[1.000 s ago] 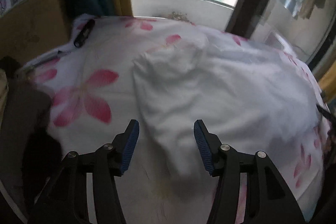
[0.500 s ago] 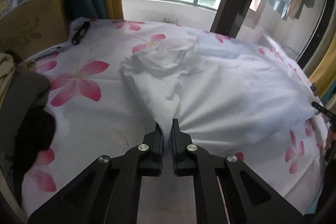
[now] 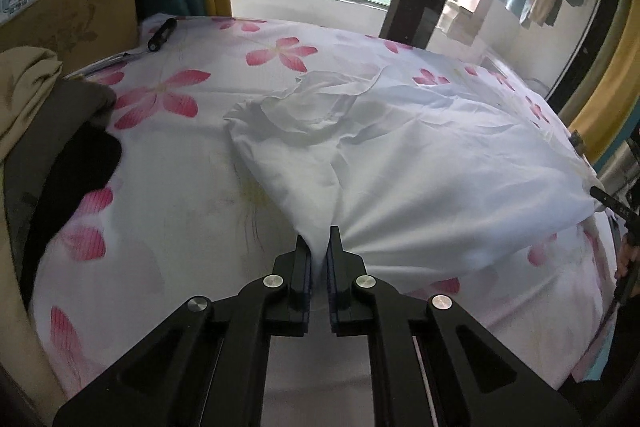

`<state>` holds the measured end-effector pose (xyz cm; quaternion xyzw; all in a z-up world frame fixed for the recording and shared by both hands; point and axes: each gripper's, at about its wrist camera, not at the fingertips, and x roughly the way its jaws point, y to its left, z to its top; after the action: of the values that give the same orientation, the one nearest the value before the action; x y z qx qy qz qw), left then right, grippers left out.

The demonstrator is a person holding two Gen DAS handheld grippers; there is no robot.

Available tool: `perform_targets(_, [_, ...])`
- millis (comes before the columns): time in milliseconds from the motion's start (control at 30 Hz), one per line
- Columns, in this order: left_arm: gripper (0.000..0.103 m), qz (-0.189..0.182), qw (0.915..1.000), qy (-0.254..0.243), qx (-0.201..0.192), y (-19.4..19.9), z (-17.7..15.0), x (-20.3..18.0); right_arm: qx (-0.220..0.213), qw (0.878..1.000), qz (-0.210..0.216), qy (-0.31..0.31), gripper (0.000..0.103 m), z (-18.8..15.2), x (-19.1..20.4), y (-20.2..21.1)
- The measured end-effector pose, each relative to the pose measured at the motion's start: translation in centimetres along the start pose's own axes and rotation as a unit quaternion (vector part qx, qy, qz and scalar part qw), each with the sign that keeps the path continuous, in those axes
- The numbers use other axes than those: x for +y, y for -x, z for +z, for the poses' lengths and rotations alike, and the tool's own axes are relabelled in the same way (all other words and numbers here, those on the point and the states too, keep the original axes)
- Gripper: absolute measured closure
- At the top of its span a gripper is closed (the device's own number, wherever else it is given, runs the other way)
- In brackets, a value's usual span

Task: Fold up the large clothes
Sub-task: 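Grasp the shirt fabric again with both grippers and lift it, then lay the held fabric down and open both grippers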

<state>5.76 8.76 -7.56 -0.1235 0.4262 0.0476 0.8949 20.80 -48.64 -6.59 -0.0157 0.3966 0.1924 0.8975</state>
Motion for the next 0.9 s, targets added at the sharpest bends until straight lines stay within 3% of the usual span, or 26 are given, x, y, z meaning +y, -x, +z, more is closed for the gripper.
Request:
perform_targets(367, [0.096, -0.016, 0.9991, -0.008, 0.039, 0.9, -3.1, -0.8, 0.015, 0.999, -0.012, -0.026, 0.095, -3.8, -1.1, 1.3])
perform_targets(500, [0.079, 0.001, 0.9995, 0.002, 0.031, 1.4, -2.6, -0.6, 0.024, 0.998, -0.033, -0.037, 0.088, -3.9, -1.0, 0.9])
perform_targets(600, [0.077, 0.019, 0.9997, -0.01, 0.01, 2.2, -1.5, -0.7, 0.022, 0.998, -0.053, -0.04, 0.084, -3.4, -1.1, 1.4])
perform_targets(667, [0.07, 0.029, 0.9994, -0.017, -0.002, 2.7, -0.6, -0.8, 0.016, 0.996, -0.07, -0.043, 0.076, -2.9, -1.2, 2.0])
perform_targets(733, [0.067, 0.034, 0.9989, -0.029, -0.012, 3.0, 0.5, -1.2, 0.002, 0.995, -0.083, -0.05, 0.054, -2.3, -1.6, 2.7])
perform_targets(800, [0.067, 0.035, 0.9983, -0.041, -0.022, 3.2, 1.6, -1.8, -0.013, 0.994, -0.091, -0.06, 0.043, -1.8, -1.9, 3.4])
perform_targets(900, [0.067, 0.035, 0.9974, -0.047, -0.04, 3.2, 3.2, -2.4, -0.026, 0.993, -0.093, -0.067, 0.042, -1.0, -1.8, 3.8])
